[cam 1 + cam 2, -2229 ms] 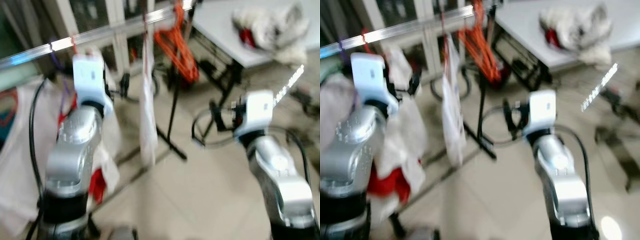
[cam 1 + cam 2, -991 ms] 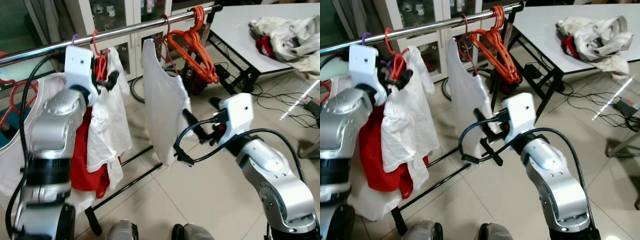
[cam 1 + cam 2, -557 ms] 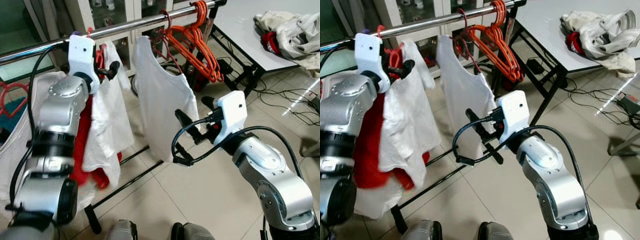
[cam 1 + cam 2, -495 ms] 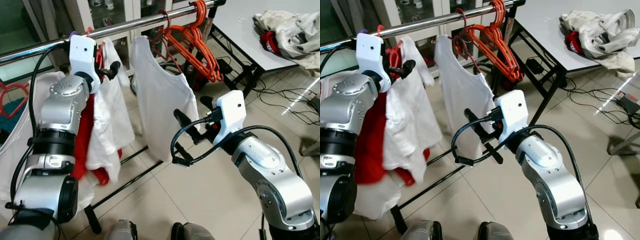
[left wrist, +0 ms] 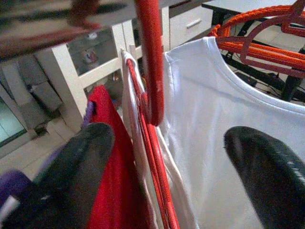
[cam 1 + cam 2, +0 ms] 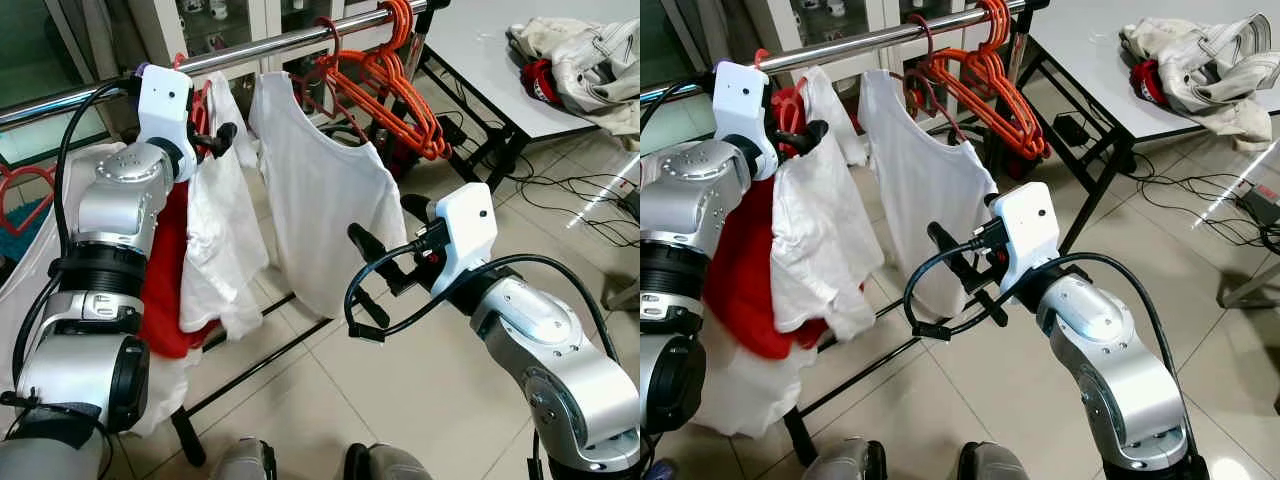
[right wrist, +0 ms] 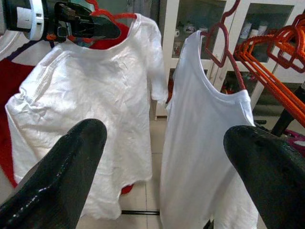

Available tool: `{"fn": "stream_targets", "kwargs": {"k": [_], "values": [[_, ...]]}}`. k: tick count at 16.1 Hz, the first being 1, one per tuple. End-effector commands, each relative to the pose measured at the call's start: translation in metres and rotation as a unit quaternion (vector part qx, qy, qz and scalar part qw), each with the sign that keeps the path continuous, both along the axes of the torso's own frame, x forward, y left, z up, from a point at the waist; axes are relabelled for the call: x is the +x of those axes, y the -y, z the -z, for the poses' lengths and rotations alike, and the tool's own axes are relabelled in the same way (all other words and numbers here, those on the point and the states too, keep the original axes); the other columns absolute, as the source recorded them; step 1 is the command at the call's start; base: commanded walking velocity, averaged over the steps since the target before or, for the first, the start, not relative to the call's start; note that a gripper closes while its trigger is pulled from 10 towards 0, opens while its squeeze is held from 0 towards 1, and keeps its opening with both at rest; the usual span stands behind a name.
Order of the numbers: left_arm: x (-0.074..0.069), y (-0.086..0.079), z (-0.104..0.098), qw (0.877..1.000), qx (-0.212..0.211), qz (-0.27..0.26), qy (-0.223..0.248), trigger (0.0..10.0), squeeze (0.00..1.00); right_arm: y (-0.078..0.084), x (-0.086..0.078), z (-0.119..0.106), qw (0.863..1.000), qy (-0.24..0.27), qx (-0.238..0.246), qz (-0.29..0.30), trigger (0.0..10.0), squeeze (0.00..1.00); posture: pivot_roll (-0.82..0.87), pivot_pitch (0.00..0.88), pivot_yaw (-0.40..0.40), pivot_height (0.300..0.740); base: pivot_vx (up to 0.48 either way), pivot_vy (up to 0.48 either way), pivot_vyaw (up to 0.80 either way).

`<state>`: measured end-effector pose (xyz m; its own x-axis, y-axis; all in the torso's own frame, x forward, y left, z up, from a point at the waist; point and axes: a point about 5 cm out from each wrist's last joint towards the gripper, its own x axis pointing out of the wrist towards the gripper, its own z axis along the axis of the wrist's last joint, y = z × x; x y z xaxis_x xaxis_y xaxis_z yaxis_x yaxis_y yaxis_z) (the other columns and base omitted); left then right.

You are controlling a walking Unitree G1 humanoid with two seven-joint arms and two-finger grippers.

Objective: Hang hanger

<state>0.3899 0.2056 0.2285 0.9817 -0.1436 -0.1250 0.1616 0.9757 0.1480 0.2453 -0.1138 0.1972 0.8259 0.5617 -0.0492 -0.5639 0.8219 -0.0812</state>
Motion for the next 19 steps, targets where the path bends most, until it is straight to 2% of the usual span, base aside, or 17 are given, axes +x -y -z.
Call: {"fn": "stream_targets", "kwargs": {"k": [1,2,4,8,9,14,16,17,19], "values": [[0.000,-0.002,-0.010,1.000,-0.001,0.003,0.006,1.4,0.00,0.002,-0.004,-0.003,1.000,0.002,0.000,0.001,10.0,0.00,-0.05,0.100,-0.021,0.740,0.000,0.000,0.00],[0.001,-0.002,-0.011,1.000,-0.006,0.005,-0.002,0.0,0.00,0.002,-0.004,-0.003,1.000,0.001,-0.001,0.000,10.0,0.00,-0.04,0.097,-0.020,0.740,0.000,0.000,0.00],[0.001,-0.004,-0.014,0.999,-0.034,0.002,-0.022,0.0,0.00,0.001,-0.007,-0.002,1.000,0.001,-0.006,-0.008,10.0,0.00,-0.04,0.089,-0.017,0.740,0.000,0.000,0.00],[-0.001,-0.007,-0.018,0.998,-0.035,0.001,-0.050,0.0,0.00,-0.002,-0.009,0.000,1.000,0.000,-0.008,-0.012,10.0,0.00,-0.03,0.078,-0.015,0.740,0.000,0.000,0.00],[-0.002,-0.007,-0.021,0.997,-0.032,0.010,-0.063,10.0,0.00,-0.003,-0.010,0.000,1.000,-0.001,-0.009,-0.015,10.0,0.00,-0.03,0.076,-0.017,0.740,0.000,0.000,0.00],[-0.004,-0.014,-0.043,0.998,-0.036,0.005,-0.059,10.0,0.00,-0.003,-0.010,0.001,1.000,0.001,-0.014,-0.017,10.0,0.00,-0.02,0.077,-0.013,0.740,0.000,0.000,0.00],[-0.008,-0.012,-0.047,0.995,-0.059,0.020,-0.079,10.0,0.00,-0.003,-0.011,0.001,1.000,0.001,-0.014,-0.016,10.0,0.00,-0.02,0.075,-0.014,0.740,0.000,0.000,0.00],[-0.009,-0.012,-0.048,0.993,-0.074,0.014,-0.086,10.0,1.00,-0.003,-0.011,0.001,1.000,0.001,-0.013,-0.018,10.0,0.00,-0.01,0.075,-0.014,0.740,0.000,0.000,0.00],[-0.008,-0.017,-0.045,0.992,-0.052,-0.012,-0.112,10.0,1.00,-0.005,-0.010,0.001,1.000,0.001,-0.012,-0.022,10.0,0.00,-0.01,0.075,-0.013,0.740,0.000,0.000,0.00]]}}
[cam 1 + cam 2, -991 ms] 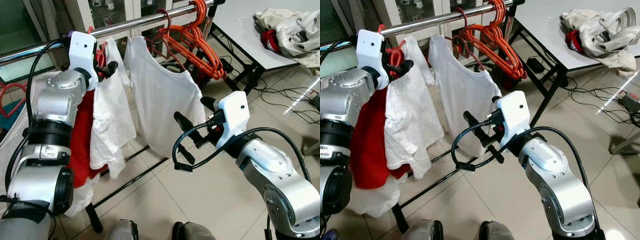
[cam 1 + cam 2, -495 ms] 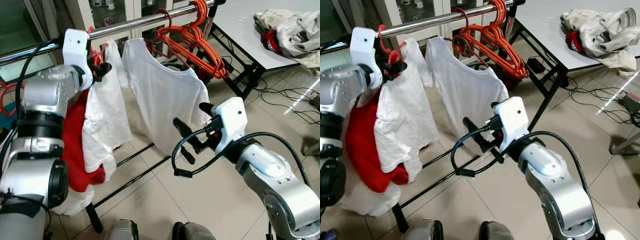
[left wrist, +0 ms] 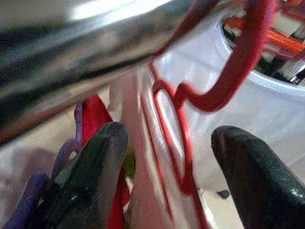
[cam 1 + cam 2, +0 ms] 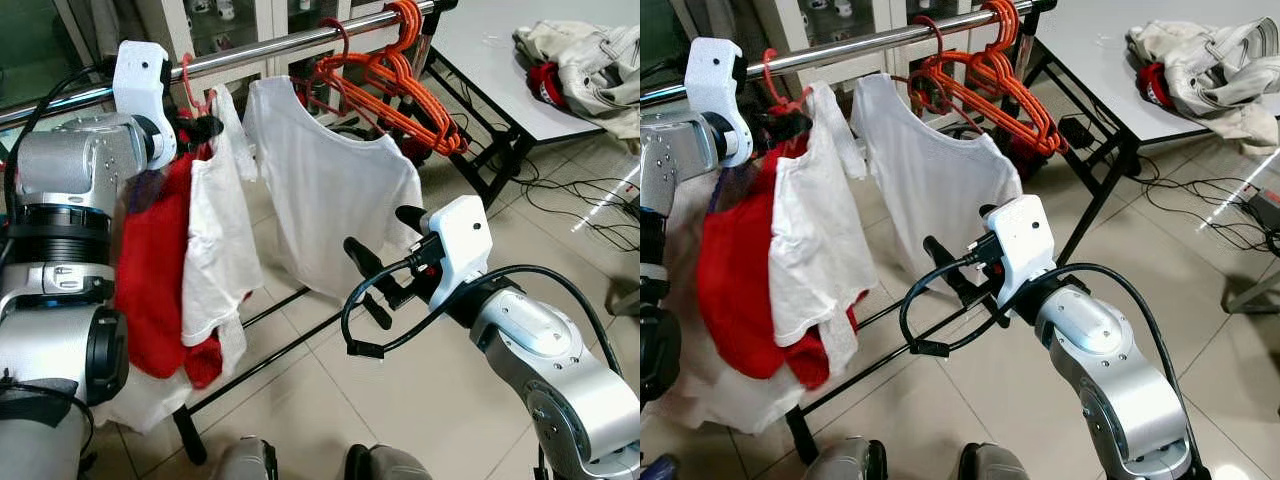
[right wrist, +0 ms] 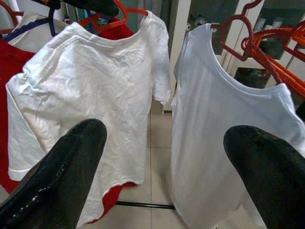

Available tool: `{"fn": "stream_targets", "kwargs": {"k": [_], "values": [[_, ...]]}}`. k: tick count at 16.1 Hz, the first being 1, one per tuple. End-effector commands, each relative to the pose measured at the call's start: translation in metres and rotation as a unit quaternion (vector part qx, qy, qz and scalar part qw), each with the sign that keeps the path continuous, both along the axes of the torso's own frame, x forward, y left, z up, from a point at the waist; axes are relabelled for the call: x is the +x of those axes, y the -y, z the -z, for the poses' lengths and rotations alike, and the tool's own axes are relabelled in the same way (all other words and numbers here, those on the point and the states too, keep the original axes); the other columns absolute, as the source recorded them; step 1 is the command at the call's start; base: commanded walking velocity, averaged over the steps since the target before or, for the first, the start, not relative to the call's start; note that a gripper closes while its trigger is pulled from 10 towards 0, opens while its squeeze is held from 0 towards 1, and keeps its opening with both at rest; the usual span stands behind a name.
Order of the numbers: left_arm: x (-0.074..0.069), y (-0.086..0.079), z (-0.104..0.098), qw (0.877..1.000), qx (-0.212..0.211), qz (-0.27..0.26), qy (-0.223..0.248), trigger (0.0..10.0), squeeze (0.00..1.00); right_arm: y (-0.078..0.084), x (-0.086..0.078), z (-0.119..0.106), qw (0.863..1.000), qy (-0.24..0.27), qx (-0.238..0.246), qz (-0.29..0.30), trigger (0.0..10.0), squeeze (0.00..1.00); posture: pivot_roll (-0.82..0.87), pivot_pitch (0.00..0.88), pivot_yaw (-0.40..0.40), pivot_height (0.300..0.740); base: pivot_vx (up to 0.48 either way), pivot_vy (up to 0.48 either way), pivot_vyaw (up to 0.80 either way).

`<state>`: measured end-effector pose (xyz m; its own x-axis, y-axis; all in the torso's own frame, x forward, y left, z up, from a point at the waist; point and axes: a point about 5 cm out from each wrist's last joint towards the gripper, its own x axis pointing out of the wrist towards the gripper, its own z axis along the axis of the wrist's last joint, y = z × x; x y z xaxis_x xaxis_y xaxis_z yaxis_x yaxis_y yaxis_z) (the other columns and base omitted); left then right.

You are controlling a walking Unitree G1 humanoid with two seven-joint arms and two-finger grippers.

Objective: Hang hanger

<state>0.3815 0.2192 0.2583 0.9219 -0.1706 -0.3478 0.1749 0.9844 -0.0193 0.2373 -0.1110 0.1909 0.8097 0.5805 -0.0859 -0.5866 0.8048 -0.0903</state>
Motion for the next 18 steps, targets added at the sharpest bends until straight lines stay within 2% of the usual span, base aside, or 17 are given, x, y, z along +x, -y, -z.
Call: {"fn": "stream_targets", "kwargs": {"k": [1,2,3,8,10,11,12,13,14,15,18], "values": [[0.001,-0.004,-0.015,1.000,0.019,-0.012,0.012,10.0,1.00,-0.002,-0.002,-0.005,1.000,0.012,0.004,-0.010,10.0,0.00,-0.01,0.073,-0.011,0.740,0.000,0.000,0.00],[0.001,-0.005,-0.014,1.000,0.022,-0.015,0.011,10.0,0.07,-0.003,-0.002,-0.005,1.000,0.010,0.006,-0.014,10.0,0.00,-0.01,0.073,-0.011,0.740,0.000,0.000,0.00],[0.001,-0.004,-0.014,1.000,0.016,-0.013,0.009,10.0,0.00,-0.005,-0.003,-0.005,1.000,0.008,0.007,-0.021,10.0,0.00,0.00,0.072,-0.009,0.740,0.000,0.000,0.00],[0.009,0.002,-0.011,1.000,0.003,-0.023,0.004,10.0,0.00,-0.009,-0.004,-0.004,0.999,0.009,0.004,-0.035,10.0,0.00,0.00,0.066,-0.003,0.740,0.000,0.000,0.00],[0.012,0.005,-0.009,0.999,0.023,-0.023,0.007,10.0,0.00,-0.009,-0.004,-0.004,0.999,0.008,0.002,-0.036,10.0,0.00,0.00,0.065,-0.001,0.740,0.000,0.000,0.00],[0.014,0.009,-0.007,0.999,0.025,-0.020,0.006,7.6,0.00,-0.009,-0.003,-0.004,0.999,0.009,0.001,-0.036,10.0,0.00,-0.01,0.065,0.000,0.740,0.000,0.000,0.00],[0.015,0.012,-0.005,0.999,0.037,-0.017,0.006,4.5,0.00,-0.010,-0.004,-0.004,0.999,0.009,0.000,-0.037,10.0,0.00,-0.01,0.064,0.002,0.740,0.000,0.000,0.00],[0.016,0.013,-0.005,0.999,0.041,-0.019,0.007,4.2,0.00,-0.010,-0.004,-0.004,0.999,0.009,0.000,-0.037,10.0,0.00,-0.01,0.065,0.002,0.740,0.000,0.000,0.00],[0.018,0.014,-0.004,0.998,0.056,-0.024,0.013,2.8,0.00,-0.010,-0.004,-0.004,0.999,0.010,-0.001,-0.037,10.0,0.00,-0.01,0.065,0.002,0.740,0.000,0.000,0.00],[0.018,0.014,-0.005,0.998,0.057,-0.025,0.015,0.2,0.00,-0.010,-0.004,-0.004,0.999,0.010,-0.001,-0.037,10.0,0.00,-0.01,0.065,0.004,0.740,0.000,0.000,0.00],[0.020,0.015,-0.005,0.998,0.060,-0.025,0.017,0.0,0.00,-0.010,-0.004,-0.003,0.999,0.010,-0.001,-0.036,10.0,0.00,-0.01,0.065,0.006,0.740,0.000,0.000,0.00]]}}
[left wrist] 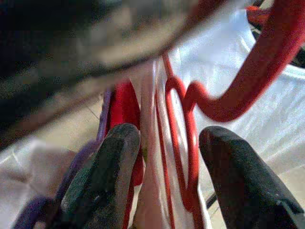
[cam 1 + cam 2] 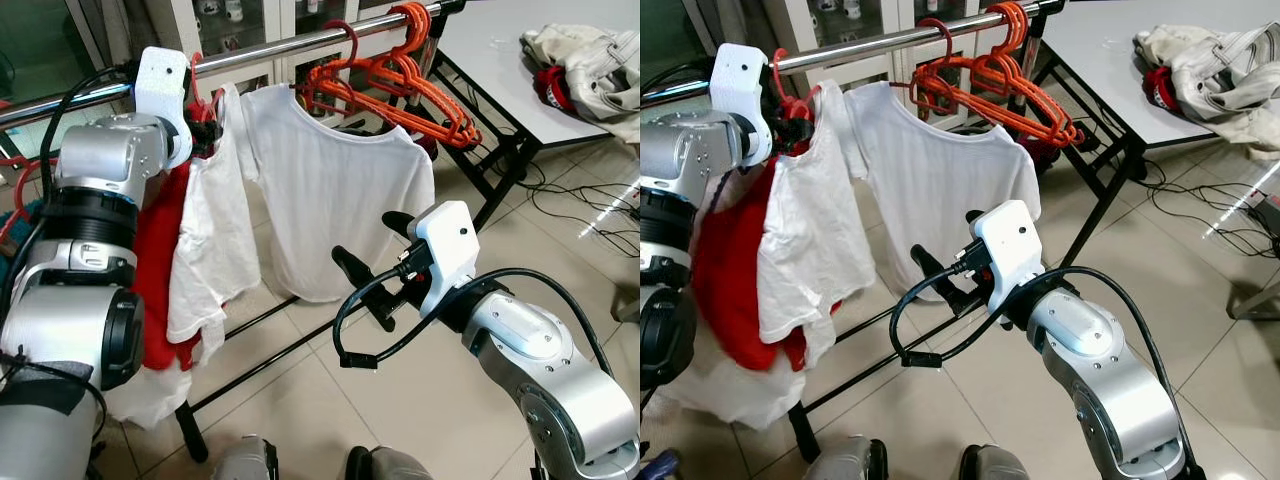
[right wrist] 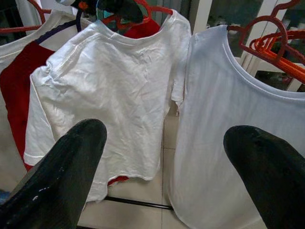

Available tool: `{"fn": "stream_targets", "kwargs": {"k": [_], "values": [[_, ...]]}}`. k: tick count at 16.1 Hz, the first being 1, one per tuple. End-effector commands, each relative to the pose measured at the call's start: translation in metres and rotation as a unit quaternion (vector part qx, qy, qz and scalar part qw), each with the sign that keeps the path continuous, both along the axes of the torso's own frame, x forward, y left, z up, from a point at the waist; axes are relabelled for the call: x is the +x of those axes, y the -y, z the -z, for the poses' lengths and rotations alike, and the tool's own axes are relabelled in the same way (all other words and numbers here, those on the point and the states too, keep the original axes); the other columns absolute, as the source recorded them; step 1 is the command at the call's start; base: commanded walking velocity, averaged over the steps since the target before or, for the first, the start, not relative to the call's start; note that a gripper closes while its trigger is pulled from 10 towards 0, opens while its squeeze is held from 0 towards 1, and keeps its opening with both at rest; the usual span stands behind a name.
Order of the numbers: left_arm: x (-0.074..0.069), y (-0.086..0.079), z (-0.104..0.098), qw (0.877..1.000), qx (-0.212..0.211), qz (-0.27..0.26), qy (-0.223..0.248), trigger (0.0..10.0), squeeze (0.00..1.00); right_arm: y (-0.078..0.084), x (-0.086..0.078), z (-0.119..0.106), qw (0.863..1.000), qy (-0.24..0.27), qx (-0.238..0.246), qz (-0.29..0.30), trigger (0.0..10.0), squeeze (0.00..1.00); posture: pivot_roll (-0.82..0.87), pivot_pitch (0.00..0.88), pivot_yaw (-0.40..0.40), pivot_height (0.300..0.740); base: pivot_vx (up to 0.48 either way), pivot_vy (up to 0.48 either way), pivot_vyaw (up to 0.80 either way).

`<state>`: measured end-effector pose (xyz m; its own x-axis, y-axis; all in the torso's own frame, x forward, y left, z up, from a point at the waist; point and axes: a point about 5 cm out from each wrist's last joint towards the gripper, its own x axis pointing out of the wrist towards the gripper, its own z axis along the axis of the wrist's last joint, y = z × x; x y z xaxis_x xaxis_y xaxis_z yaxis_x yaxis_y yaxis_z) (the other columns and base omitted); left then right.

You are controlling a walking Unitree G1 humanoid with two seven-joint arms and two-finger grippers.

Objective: Hang hanger

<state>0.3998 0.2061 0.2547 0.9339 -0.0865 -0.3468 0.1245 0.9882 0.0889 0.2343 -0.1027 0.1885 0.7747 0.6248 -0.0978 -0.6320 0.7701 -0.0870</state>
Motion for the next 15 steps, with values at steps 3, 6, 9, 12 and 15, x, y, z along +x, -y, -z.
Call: {"fn": "stream_targets", "kwargs": {"k": [3,6,9,12,15], "values": [[0.0025,0.0023,-0.0057,1.000,0.016,-0.001,0.008,0.0,0.00,-0.0019,-0.0007,-0.0062,1.000,0.017,0.002,-0.007,10.0,0.00,-0.01,0.067,0.006,0.740,0.000,0.000,0.00],[0.0027,0.0005,-0.0050,0.999,0.038,-0.004,0.012,0.0,0.00,-0.0026,-0.0015,-0.0060,1.000,0.014,0.003,-0.011,10.0,0.00,-0.01,0.068,0.005,0.740,0.000,0.000,0.00],[0.0026,0.0005,-0.0048,1.000,0.026,-0.003,0.012,0.0,0.00,-0.0039,-0.0034,-0.0058,1.000,0.011,0.004,-0.022,10.0,0.00,-0.01,0.068,0.005,0.740,0.000,0.000,0.00],[0.0026,-0.0001,-0.0044,0.999,0.030,-0.002,0.014,0.0,0.00,-0.0050,-0.0053,-0.0073,0.999,0.017,0.009,-0.036,10.0,0.00,-0.01,0.071,0.004,0.740,0.000,0.000,0.00],[0.0022,0.0008,-0.0023,0.999,0.035,0.003,0.012,0.0,0.00,-0.0048,-0.0073,-0.0081,0.999,0.015,0.013,-0.051,10.0,0.00,-0.01,0.072,0.006,0.740,0.000,0.000,0.00]]}}
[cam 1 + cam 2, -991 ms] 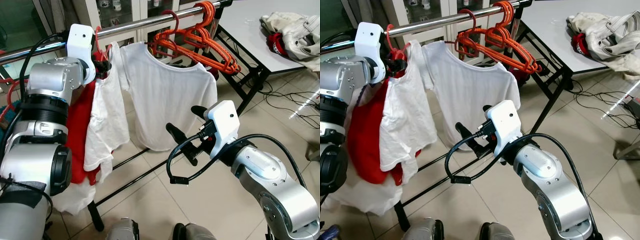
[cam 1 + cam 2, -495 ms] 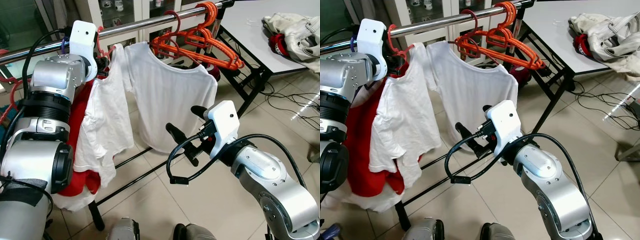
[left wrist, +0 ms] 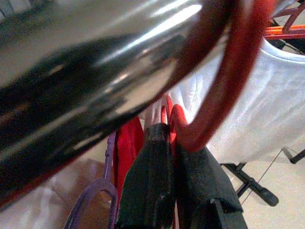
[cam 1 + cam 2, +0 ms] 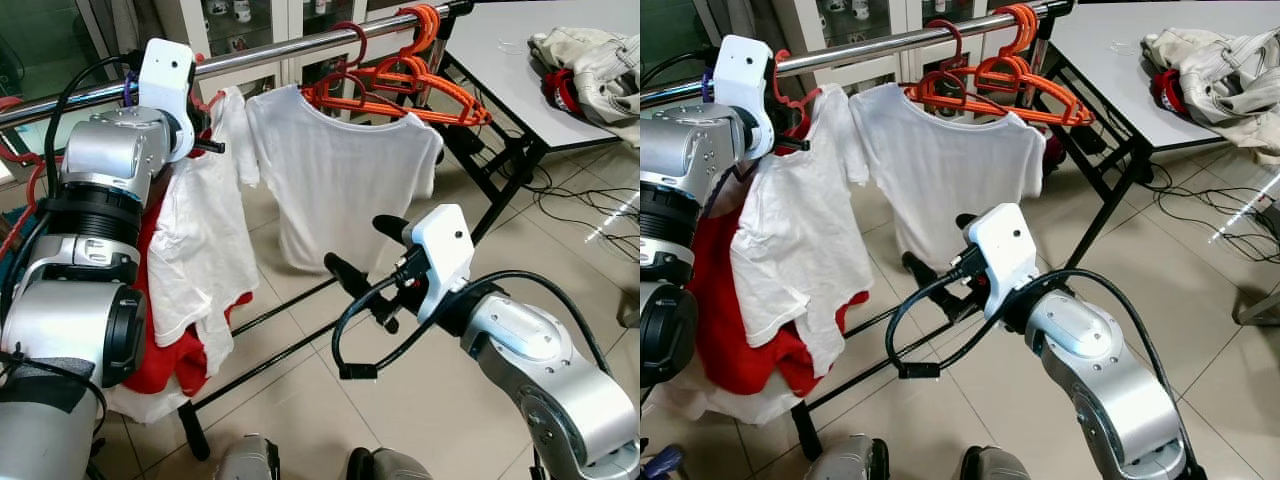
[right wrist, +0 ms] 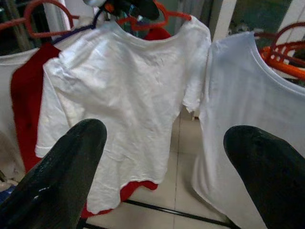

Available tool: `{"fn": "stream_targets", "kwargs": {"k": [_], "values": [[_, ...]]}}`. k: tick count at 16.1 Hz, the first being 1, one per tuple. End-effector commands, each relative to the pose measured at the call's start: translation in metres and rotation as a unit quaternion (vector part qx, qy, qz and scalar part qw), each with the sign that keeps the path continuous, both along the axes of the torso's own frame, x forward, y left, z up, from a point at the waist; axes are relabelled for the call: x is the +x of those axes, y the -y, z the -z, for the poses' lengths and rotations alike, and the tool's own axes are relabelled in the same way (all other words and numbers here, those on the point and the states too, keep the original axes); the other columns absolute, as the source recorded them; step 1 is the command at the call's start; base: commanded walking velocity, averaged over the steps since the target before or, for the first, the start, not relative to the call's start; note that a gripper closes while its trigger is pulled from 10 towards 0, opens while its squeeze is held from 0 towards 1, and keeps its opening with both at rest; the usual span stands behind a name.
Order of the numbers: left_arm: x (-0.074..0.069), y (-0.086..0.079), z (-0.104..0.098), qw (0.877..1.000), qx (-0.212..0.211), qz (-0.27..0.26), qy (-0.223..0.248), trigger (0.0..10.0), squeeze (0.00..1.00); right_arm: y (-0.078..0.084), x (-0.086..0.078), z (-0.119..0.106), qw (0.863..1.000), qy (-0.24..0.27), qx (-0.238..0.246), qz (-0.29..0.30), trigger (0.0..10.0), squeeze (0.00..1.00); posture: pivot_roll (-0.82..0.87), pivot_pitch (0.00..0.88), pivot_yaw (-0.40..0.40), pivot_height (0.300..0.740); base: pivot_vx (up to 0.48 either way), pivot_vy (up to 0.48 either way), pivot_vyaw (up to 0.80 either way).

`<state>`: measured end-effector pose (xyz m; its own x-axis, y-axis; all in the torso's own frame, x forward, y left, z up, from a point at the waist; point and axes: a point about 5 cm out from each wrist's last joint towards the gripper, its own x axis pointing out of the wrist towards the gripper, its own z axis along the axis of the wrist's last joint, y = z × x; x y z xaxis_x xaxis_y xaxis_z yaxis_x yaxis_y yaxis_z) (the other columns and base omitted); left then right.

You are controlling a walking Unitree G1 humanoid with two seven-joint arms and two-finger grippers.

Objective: Hang hanger

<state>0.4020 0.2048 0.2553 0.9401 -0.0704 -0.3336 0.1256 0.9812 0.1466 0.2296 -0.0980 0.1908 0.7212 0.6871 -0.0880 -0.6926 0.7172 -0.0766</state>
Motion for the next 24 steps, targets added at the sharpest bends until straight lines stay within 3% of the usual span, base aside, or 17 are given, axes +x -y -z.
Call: {"fn": "stream_targets", "kwargs": {"k": [1,3,7,10,13,14,15,19,24], "values": [[-0.001,0.001,-0.003,1.000,0.009,0.007,0.004,0.0,0.00,0.001,-0.004,-0.008,1.000,0.010,0.022,-0.017,10.0,0.00,0.00,0.073,0.007,0.740,0.000,0.000,0.00],[-0.002,0.005,-0.004,1.000,0.009,0.028,0.006,0.0,0.00,0.005,-0.004,-0.013,0.999,0.005,0.045,-0.023,10.0,0.00,0.00,0.074,0.010,0.740,0.000,0.000,0.00],[-0.006,0.008,-0.002,0.999,0.002,0.041,0.009,0.0,0.00,0.010,-0.002,-0.011,0.999,0.007,0.032,-0.017,10.0,0.00,0.00,0.080,0.010,0.740,0.000,0.000,0.00],[-0.016,0.016,-0.017,0.993,-0.002,0.094,0.072,0.0,0.00,0.014,0.003,-0.015,0.999,0.018,0.047,0.015,10.0,0.00,0.00,0.078,0.011,0.740,0.000,0.000,0.00],[-0.023,0.016,-0.027,0.989,-0.006,0.099,0.113,0.0,0.00,0.015,0.004,-0.016,0.998,0.022,0.048,0.020,10.0,0.00,0.00,0.075,0.009,0.740,0.000,0.000,0.00],[-0.032,0.017,-0.037,0.980,-0.007,0.109,0.167,0.0,0.00,0.017,0.007,-0.016,0.998,0.027,0.051,0.034,10.0,0.00,0.00,0.071,0.007,0.740,0.000,0.000,0.00],[-0.035,0.019,-0.039,0.976,-0.007,0.122,0.182,0.0,0.00,0.017,0.008,-0.017,0.997,0.029,0.052,0.039,10.0,0.00,0.01,0.069,0.005,0.740,0.000,0.000,0.00],[-0.054,0.026,-0.027,0.969,-0.005,0.175,0.175,0.0,0.00,0.016,0.008,-0.014,0.998,0.026,0.046,0.035,10.0,0.00,0.01,0.068,0.008,0.740,0.000,0.000,0.00],[-0.079,0.014,-0.014,0.966,0.025,0.201,0.162,0.0,0.00,0.013,0.002,-0.006,0.999,0.014,0.026,0.013,10.0,0.00,0.00,0.070,0.013,0.740,0.000,0.000,0.00]]}}
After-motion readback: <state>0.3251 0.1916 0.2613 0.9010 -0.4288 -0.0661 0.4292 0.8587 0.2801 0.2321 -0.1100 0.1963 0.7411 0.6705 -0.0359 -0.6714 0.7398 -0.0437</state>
